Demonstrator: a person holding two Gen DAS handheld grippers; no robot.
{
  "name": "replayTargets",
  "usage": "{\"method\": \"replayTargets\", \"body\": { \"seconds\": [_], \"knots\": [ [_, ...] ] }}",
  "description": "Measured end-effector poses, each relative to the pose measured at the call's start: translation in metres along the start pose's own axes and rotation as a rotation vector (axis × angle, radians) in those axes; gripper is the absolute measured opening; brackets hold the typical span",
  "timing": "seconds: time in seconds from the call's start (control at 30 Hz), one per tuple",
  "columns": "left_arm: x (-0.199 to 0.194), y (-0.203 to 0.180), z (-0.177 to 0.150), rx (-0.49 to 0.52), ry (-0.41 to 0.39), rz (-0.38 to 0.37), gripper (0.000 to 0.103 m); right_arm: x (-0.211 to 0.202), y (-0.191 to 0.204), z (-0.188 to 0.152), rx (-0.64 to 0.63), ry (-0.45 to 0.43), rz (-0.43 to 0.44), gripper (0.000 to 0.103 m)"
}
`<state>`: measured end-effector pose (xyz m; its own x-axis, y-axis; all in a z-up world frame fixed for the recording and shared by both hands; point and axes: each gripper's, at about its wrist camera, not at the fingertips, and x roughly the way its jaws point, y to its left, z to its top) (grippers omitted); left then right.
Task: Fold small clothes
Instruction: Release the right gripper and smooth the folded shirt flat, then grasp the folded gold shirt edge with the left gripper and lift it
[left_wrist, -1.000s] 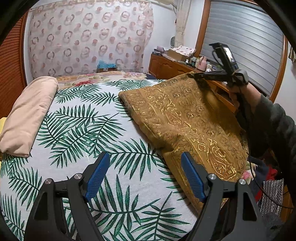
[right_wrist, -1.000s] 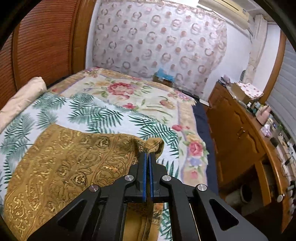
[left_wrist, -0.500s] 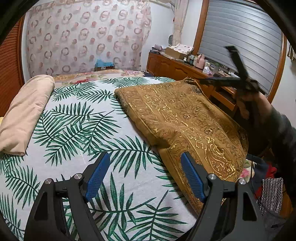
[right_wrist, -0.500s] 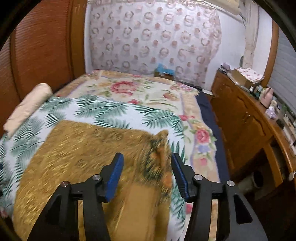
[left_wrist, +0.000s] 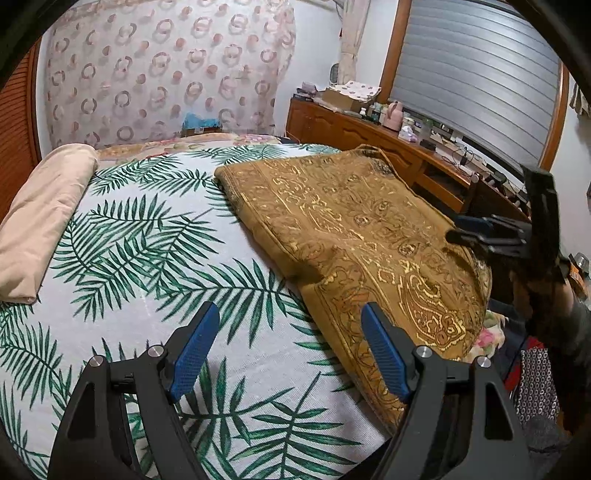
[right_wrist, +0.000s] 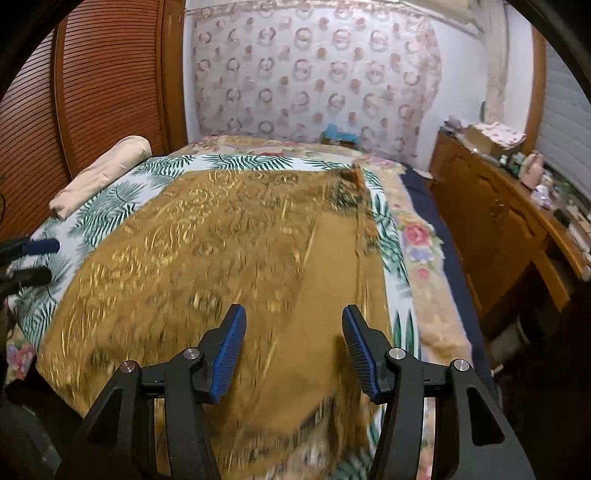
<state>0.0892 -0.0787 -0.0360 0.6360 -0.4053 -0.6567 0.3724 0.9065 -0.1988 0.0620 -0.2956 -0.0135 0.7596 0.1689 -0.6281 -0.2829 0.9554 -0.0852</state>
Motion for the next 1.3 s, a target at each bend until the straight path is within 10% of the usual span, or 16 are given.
{"method": "replayTargets", "body": {
  "seconds": [0.17, 0.4, 0.67, 0.8, 1.3],
  "knots": [
    [-0.001, -0.008, -0.009, -0.001, 0.0, -0.028, 0.077, -0.016, 0.008, -0.019, 0.01, 0.01, -0.004, 0.056],
    [0.0, -0.024, -0.022, -0.005, 0.023, -0.089, 0.048, -0.025, -0.004, -0.027, 0.128, -0.005, 0.011, 0.056],
    [0.011, -0.042, -0.032, -0.006, 0.086, -0.169, 0.047, -0.021, -0.011, -0.039, 0.177, 0.005, 0.022, 0.056],
    [0.009, -0.051, -0.032, 0.025, 0.094, -0.166, 0.007, -0.021, -0.012, -0.041, 0.177, 0.003, 0.023, 0.056],
    [-0.001, -0.055, -0.039, 0.027, 0.094, -0.171, 0.006, -0.022, -0.02, -0.048, 0.202, 0.033, -0.012, 0.056]
  ]
}}
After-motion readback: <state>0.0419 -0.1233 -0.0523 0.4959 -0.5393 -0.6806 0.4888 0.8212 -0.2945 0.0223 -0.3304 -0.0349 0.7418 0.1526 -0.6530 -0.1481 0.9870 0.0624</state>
